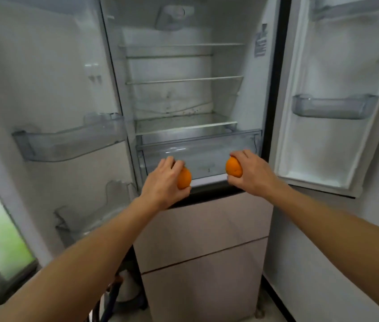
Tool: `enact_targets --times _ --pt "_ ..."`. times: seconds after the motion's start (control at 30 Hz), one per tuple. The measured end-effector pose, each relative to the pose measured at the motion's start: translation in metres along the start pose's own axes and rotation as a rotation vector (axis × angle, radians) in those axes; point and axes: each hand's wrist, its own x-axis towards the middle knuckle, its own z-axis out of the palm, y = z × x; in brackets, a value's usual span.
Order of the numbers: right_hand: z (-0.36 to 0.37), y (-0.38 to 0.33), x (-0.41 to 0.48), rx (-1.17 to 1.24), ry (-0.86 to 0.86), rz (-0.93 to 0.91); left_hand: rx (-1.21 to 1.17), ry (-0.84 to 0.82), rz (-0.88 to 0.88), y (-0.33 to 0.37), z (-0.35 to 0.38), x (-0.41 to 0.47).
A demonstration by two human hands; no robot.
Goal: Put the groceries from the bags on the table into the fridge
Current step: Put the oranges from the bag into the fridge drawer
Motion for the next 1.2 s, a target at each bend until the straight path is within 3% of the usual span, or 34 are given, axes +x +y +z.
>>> enact_targets --times 0.2,0.37,0.53,0.77,0.97,1.2 --pt "-0.01 0.052 0.131 0.052 0.109 -0.075 -0.024 0.176 -0.087 -0.016 0.016 0.12" --pt "-0.005 0.081 0.229 0.062 0.054 -0.09 -0.08 0.155 -0.258 -0.037 0.025 0.21" --pt "0.025 0.089 0.294 -0.007 -0.297 -0.083 -0.115 -0.183 -0.431 -0.057 0.05 0.264" --pt "0.075 0.084 0.35 -0.175 -0.654 -0.111 0.005 -0.633 -0.385 -0.089 0.1 0.31" --pt "0.131 0.087 0.385 -0.346 -0.861 -0.091 0.135 -0.779 -0.28 -0.128 0.152 0.334" --pt "0.188 0.089 0.403 -0.369 -1.039 -0.077 0.117 -0.955 -0.205 -0.153 0.202 0.348"
